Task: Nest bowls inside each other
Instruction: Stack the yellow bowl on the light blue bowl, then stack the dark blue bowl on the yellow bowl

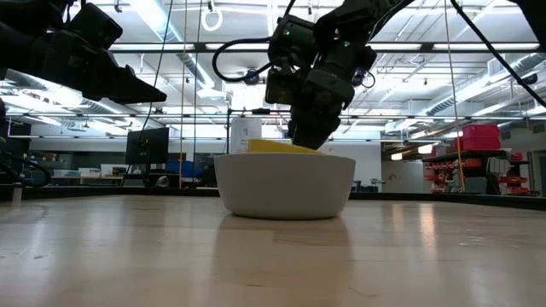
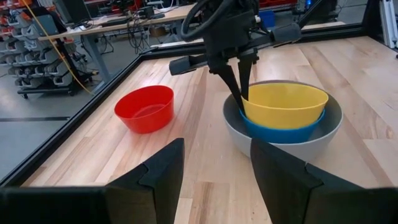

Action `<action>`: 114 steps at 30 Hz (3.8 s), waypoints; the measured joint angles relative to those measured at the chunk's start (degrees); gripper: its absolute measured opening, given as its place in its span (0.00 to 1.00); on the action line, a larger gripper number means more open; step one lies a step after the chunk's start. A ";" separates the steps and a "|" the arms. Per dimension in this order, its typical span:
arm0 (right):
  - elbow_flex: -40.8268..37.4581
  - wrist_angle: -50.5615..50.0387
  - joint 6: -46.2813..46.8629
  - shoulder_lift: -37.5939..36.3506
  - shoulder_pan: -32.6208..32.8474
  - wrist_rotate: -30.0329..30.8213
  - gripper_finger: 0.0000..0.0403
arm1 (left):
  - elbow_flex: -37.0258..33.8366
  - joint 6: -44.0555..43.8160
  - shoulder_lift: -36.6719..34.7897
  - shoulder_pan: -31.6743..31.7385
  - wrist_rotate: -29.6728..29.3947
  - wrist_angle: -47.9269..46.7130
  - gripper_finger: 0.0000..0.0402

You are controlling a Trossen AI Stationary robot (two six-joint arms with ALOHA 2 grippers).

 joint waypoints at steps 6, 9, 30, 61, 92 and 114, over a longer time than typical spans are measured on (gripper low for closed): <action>0.00 0.08 0.45 0.00 -0.24 -0.02 0.12 | 0.00 0.07 -0.02 -0.02 0.00 -0.02 0.48; 0.09 0.01 0.45 -0.09 -0.26 -0.05 0.22 | 0.00 0.09 -0.02 -0.02 0.00 -0.06 0.48; 8.31 -8.95 1.07 -0.18 2.63 11.98 0.35 | 0.00 -0.07 -0.01 -0.01 -0.01 -0.28 0.48; -50.63 51.05 -1.68 -62.49 3.48 15.54 0.17 | 0.00 -0.57 -0.02 -0.02 0.84 -0.20 0.48; -76.13 51.16 0.39 -86.10 3.37 12.86 0.36 | -3.43 -14.38 16.94 -9.39 8.39 16.72 0.48; -76.13 50.37 2.07 -86.08 3.39 8.84 0.46 | 17.32 -47.22 32.37 -37.51 -1.87 -14.89 0.48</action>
